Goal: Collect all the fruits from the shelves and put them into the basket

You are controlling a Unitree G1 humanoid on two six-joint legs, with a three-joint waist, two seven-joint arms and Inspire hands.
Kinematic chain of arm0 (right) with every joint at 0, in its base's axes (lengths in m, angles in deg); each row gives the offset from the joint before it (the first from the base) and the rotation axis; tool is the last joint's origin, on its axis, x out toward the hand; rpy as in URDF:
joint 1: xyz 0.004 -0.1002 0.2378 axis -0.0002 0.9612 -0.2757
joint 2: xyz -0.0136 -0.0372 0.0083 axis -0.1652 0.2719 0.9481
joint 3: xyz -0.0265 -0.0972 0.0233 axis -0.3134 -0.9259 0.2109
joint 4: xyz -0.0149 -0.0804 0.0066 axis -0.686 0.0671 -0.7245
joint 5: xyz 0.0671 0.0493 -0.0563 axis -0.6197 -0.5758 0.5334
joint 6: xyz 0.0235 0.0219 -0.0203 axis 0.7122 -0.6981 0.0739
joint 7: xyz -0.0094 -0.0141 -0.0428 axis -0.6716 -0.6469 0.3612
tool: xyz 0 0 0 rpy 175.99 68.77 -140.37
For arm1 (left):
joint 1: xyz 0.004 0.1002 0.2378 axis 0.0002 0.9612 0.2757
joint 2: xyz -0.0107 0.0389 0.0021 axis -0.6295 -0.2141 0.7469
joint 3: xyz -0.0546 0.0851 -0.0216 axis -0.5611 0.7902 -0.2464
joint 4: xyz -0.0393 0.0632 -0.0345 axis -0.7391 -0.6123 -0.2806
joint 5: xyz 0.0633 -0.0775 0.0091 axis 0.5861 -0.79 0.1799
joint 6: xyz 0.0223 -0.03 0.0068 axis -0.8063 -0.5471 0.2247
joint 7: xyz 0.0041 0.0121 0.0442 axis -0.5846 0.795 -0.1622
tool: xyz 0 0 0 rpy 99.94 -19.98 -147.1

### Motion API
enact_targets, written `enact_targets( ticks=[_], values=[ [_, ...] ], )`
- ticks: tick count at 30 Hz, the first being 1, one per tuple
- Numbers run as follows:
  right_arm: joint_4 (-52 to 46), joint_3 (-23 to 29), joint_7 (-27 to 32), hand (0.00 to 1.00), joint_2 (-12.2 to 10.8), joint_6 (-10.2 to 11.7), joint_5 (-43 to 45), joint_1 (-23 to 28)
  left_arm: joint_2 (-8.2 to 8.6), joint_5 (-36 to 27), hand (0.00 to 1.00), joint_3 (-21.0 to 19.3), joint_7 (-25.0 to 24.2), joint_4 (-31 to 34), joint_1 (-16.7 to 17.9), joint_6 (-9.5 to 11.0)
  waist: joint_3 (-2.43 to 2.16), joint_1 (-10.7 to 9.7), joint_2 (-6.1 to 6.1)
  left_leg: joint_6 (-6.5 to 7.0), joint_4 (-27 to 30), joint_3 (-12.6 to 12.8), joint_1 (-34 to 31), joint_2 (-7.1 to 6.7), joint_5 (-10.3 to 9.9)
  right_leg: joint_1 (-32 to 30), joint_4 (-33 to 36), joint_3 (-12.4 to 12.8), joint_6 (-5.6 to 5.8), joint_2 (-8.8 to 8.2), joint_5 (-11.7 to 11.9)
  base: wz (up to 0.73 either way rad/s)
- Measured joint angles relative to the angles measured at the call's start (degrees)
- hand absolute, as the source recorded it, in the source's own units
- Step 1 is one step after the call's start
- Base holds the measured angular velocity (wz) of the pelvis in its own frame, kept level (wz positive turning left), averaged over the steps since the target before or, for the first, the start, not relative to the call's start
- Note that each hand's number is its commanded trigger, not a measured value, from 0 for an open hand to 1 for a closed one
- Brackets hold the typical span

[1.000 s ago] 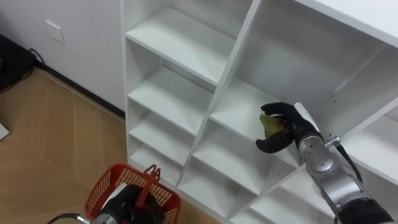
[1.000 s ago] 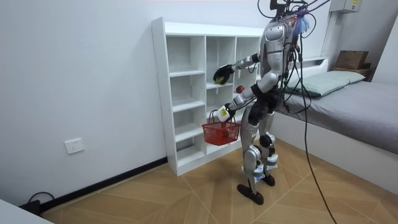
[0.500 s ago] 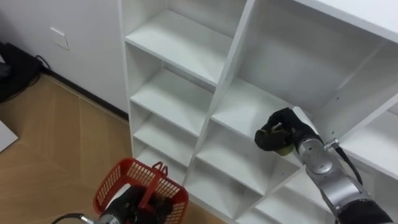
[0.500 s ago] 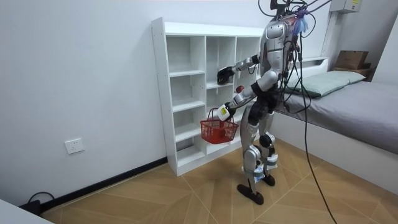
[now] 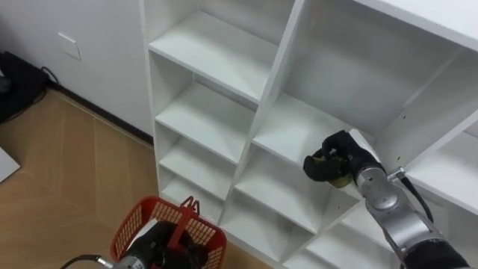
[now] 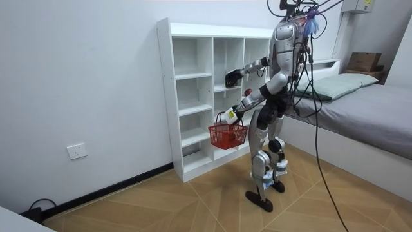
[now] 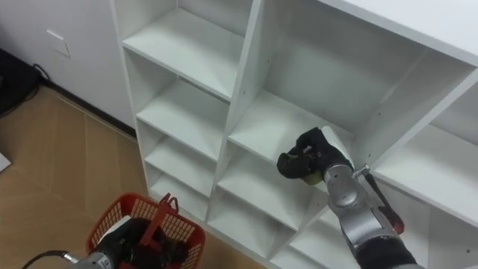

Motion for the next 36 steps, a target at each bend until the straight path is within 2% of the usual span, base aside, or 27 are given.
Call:
enact_targets(
  ticks=[7,11,14,20,23,26,27,29,33,36],
  values=[
    [-0.5,0.0,0.6,1.0,-0.5,0.2,-0.7,-0.1,0.3,-0.3,1.0,0.1,0.0,-0.1,-0.2,-0.2,0.15,-0.7,0.19,0.0,0.1,0.3,-0.5,0.03,0.0,-0.5,0.0,0.6,-0.05,0.05,0.0,-0.01],
    [-0.5,0.0,1.3,1.0,-0.6,0.3,-3.4,-0.1,0.35,-3.5,1.0,0.2,0.3,-0.3,-0.2,-0.2,0.28,-0.7,0.36,0.0,0.0,0.7,-0.4,0.11,0.0,-0.7,0.0,0.9,-0.06,0.08,0.0,-0.04],
    [-0.5,0.0,2.0,1.0,-0.8,1.2,-5.1,-0.1,0.62,-4.6,1.0,0.2,1.0,-0.8,-0.2,-0.2,0.3,-0.9,0.33,0.0,0.0,1.2,-0.9,0.22,0.0,-1.4,0.1,1.1,-0.15,0.13,0.1,-0.08],
    [-1.3,0.1,2.7,1.0,-1.5,1.2,-14.0,0.0,1.74,-4.7,1.0,0.1,1.7,-0.8,-0.5,-0.2,0.28,-1.5,0.0,0.01,0.2,1.3,-1.2,0.27,0.0,-1.6,0.0,1.3,-0.15,0.12,0.1,0.0],
    [-4.9,0.2,2.7,1.0,-3.2,1.3,-19.1,1.7,2.49,-6.1,1.0,0.3,2.4,-0.8,-0.4,-0.2,0.3,-2.5,0.1,0.01,0.4,1.3,-1.3,0.28,0.0,-1.7,0.0,1.3,-0.15,0.12,0.1,0.0],
    [-8.0,0.2,1.9,1.0,-4.9,1.3,-23.7,2.9,2.96,-6.7,1.0,1.3,2.9,-0.8,-0.4,-0.2,0.41,-3.5,0.95,0.06,0.4,1.8,-1.3,0.32,0.0,-1.9,0.0,2.0,-0.14,0.15,0.1,-0.09],
    [-9.4,0.4,1.6,1.0,-5.7,1.3,-25.2,3.6,3.31,-6.7,1.0,1.3,2.9,-0.8,-0.4,-0.2,0.39,-4.0,1.56,0.08,0.4,2.2,-1.2,0.32,-0.1,-2.0,0.0,2.3,-0.14,0.14,0.1,-0.14],
    [-11.5,0.4,0.6,1.0,-6.1,1.3,-27.0,5.0,3.83,-6.7,1.0,1.4,3.2,-0.8,-0.4,-0.2,0.24,-4.2,2.56,0.1,0.2,2.7,-1.2,0.34,0.0,-2.3,0.0,2.7,-0.12,0.13,0.2,-0.13],
    [-15.1,0.4,-0.7,1.0,-6.5,1.3,-27.7,8.9,5.48,-7.0,1.0,1.6,4.5,-1.5,-0.3,-0.2,-0.36,-4.9,4.4,0.11,-0.5,3.4,-0.2,0.49,0.0,-2.2,0.1,3.7,-0.12,0.26,0.2,-0.12],
    [-15.4,0.4,-1.9,1.0,-8.1,1.3,-28.4,10.8,6.26,-8.0,1.0,1.8,5.1,-2.5,-0.3,-0.2,-0.28,-5.6,5.11,0.1,-1.1,4.6,0.3,0.81,0.0,-2.3,0.1,4.4,-0.15,0.5,0.2,-0.17]
  ],
)
